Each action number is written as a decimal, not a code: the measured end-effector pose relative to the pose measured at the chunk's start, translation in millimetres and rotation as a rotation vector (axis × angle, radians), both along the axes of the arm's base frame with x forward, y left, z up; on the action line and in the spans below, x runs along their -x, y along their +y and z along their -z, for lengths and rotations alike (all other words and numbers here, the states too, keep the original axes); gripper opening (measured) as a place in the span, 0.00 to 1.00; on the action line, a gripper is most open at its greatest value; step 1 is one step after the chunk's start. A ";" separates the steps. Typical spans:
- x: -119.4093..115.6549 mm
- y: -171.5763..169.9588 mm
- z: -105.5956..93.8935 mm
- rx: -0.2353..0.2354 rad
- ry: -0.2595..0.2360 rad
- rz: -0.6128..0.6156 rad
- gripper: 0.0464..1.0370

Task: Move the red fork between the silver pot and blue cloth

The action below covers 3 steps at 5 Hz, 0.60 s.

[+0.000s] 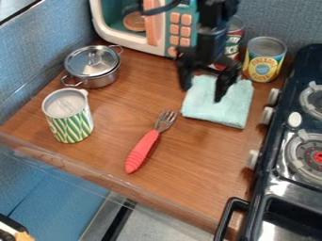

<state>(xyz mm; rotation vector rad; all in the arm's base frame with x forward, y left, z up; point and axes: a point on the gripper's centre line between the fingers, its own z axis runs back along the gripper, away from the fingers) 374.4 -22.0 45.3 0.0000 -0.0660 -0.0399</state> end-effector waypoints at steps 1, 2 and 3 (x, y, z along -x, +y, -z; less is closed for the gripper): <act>18.3 20.7 -13.7 0.017 -0.037 -0.041 0.96; 35.6 21.4 -3.2 0.013 0.005 -0.012 0.96; 49.3 17.1 10.5 -0.004 0.035 -0.010 0.96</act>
